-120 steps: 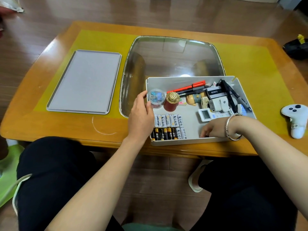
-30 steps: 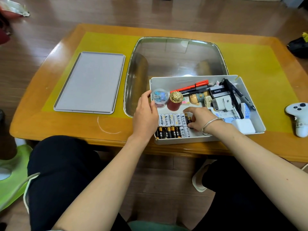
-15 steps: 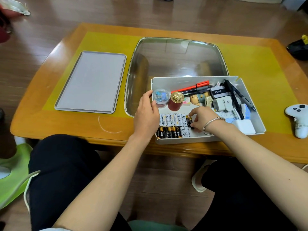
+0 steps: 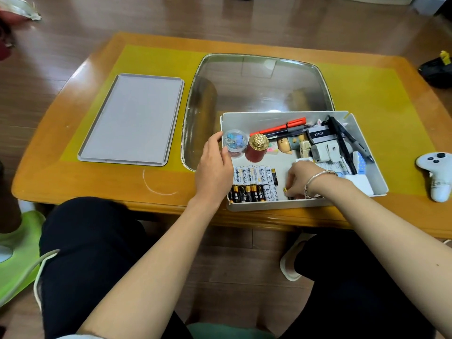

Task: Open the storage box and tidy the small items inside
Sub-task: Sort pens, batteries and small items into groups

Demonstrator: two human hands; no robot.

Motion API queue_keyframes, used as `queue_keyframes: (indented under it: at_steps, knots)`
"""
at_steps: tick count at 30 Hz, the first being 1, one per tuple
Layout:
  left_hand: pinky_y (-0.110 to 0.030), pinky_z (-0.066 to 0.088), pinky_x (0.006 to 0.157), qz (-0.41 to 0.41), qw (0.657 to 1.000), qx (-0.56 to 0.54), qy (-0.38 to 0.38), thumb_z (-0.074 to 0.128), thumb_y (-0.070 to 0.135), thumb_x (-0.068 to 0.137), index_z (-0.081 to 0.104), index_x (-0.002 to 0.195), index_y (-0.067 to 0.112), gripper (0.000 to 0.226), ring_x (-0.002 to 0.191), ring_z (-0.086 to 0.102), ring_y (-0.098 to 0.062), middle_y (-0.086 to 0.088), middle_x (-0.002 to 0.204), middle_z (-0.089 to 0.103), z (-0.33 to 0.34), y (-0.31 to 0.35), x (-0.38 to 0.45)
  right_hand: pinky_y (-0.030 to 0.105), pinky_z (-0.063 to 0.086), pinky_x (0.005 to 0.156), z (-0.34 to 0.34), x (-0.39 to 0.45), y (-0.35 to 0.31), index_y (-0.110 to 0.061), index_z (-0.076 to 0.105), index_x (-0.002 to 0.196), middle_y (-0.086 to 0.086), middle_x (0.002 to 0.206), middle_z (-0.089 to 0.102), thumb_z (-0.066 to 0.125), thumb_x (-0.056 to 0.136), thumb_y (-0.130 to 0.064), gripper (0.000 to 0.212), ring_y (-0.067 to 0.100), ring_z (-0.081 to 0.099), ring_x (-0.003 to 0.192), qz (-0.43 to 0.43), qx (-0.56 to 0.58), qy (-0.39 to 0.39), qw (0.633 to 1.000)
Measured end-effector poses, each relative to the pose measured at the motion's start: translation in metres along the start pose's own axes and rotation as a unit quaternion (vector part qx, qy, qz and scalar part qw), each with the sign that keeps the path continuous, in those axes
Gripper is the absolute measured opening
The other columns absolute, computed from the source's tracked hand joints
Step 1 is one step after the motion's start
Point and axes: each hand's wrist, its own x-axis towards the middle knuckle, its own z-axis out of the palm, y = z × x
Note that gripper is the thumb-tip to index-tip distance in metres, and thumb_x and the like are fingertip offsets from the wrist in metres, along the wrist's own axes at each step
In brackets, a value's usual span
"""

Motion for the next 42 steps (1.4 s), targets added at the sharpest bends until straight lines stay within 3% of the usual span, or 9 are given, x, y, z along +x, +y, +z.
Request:
queue_keyframes:
  at_steps: [7, 15, 19, 22, 26, 30, 33, 37, 42]
  knots:
    - [-0.015, 0.051, 0.068, 0.001, 1.000, -0.006, 0.000, 0.043, 0.021, 0.101, 0.041, 0.136, 0.019, 0.036, 0.111, 0.053, -0.007, 0.002, 0.134, 0.052, -0.001, 0.000, 0.000, 0.031, 0.054, 0.067, 0.003, 0.002, -0.001, -0.018, 0.059, 0.075, 0.003, 0.079, 0.069, 0.078, 0.072, -0.013, 0.020, 0.021, 0.066, 0.074, 0.000, 0.081, -0.034, 0.996]
    - [-0.010, 0.046, 0.066, 0.001, 1.000, -0.006, 0.001, 0.042, 0.022, 0.101, 0.042, 0.136, 0.019, 0.035, 0.108, 0.050, -0.003, 0.003, 0.133, 0.052, 0.000, -0.001, 0.000, 0.041, 0.053, 0.082, 0.003, 0.000, -0.011, -0.012, 0.044, 0.117, 0.011, 0.105, 0.064, 0.079, 0.074, -0.015, 0.055, 0.029, 0.063, 0.090, 0.009, 0.113, -0.041, 0.993]
    - [-0.006, 0.042, 0.063, 0.002, 1.000, -0.001, 0.005, 0.042, 0.022, 0.101, 0.042, 0.136, 0.020, 0.035, 0.105, 0.048, 0.000, 0.003, 0.134, 0.051, 0.000, -0.001, 0.000, 0.035, 0.056, 0.066, 0.000, -0.003, -0.009, -0.015, 0.033, 0.135, 0.010, 0.090, 0.071, 0.073, 0.073, 0.002, 0.076, 0.020, 0.064, 0.068, -0.008, 0.158, -0.043, 0.986]
    - [-0.010, 0.047, 0.066, 0.004, 1.000, -0.009, 0.001, 0.042, 0.022, 0.101, 0.042, 0.136, 0.019, 0.035, 0.109, 0.050, -0.003, 0.002, 0.134, 0.051, 0.000, -0.001, 0.000, 0.031, 0.057, 0.067, 0.000, -0.002, -0.010, -0.018, 0.035, 0.140, 0.007, 0.090, 0.069, 0.070, 0.073, 0.007, 0.079, 0.019, 0.064, 0.072, -0.022, 0.166, -0.049, 0.985]
    - [-0.013, 0.049, 0.068, 0.001, 1.000, -0.007, 0.000, 0.041, 0.022, 0.101, 0.042, 0.136, 0.019, 0.035, 0.110, 0.050, -0.003, 0.002, 0.134, 0.051, 0.000, -0.001, 0.000, 0.040, 0.059, 0.072, 0.000, -0.002, -0.006, -0.020, 0.035, 0.141, 0.007, 0.090, 0.066, 0.067, 0.075, 0.008, 0.079, 0.025, 0.067, 0.078, -0.029, 0.184, -0.053, 0.981]
    - [-0.005, 0.041, 0.065, -0.001, 1.000, -0.002, 0.002, 0.042, 0.022, 0.101, 0.042, 0.136, 0.020, 0.035, 0.107, 0.047, 0.000, 0.003, 0.134, 0.052, 0.001, -0.002, 0.000, 0.014, 0.047, 0.043, -0.003, 0.001, -0.004, -0.022, 0.035, 0.141, -0.003, 0.091, 0.055, 0.073, 0.075, -0.004, 0.078, 0.010, 0.055, 0.062, -0.053, 0.152, -0.001, 0.987]
    - [-0.005, 0.043, 0.065, -0.005, 1.000, -0.006, -0.003, 0.042, 0.022, 0.101, 0.041, 0.136, 0.021, 0.035, 0.108, 0.049, 0.000, 0.003, 0.134, 0.051, 0.001, -0.002, 0.000, 0.019, 0.043, 0.067, 0.000, 0.003, -0.011, -0.020, 0.045, 0.134, -0.001, 0.107, 0.053, 0.074, 0.076, -0.013, 0.065, 0.009, 0.049, 0.076, -0.107, 0.091, 0.061, 0.988]
    - [-0.008, 0.042, 0.070, -0.007, 1.000, -0.008, -0.006, 0.039, 0.023, 0.102, 0.041, 0.137, 0.021, 0.035, 0.112, 0.047, -0.001, 0.002, 0.135, 0.051, 0.000, -0.002, 0.000, 0.031, 0.035, 0.102, 0.001, 0.009, -0.020, -0.013, 0.047, 0.134, 0.008, 0.133, 0.046, 0.058, 0.080, -0.001, 0.056, 0.023, 0.045, 0.118, -0.142, 0.031, 0.097, 0.985]
    - [-0.001, 0.033, 0.074, -0.006, 1.000, -0.009, -0.019, 0.036, 0.024, 0.103, 0.041, 0.139, 0.020, 0.036, 0.116, 0.041, 0.002, 0.002, 0.139, 0.049, -0.001, -0.002, -0.001, 0.029, 0.036, 0.100, 0.005, 0.010, -0.023, -0.012, 0.042, 0.138, 0.009, 0.137, 0.047, 0.061, 0.086, -0.012, 0.055, 0.023, 0.047, 0.123, -0.152, 0.012, 0.061, 0.986]
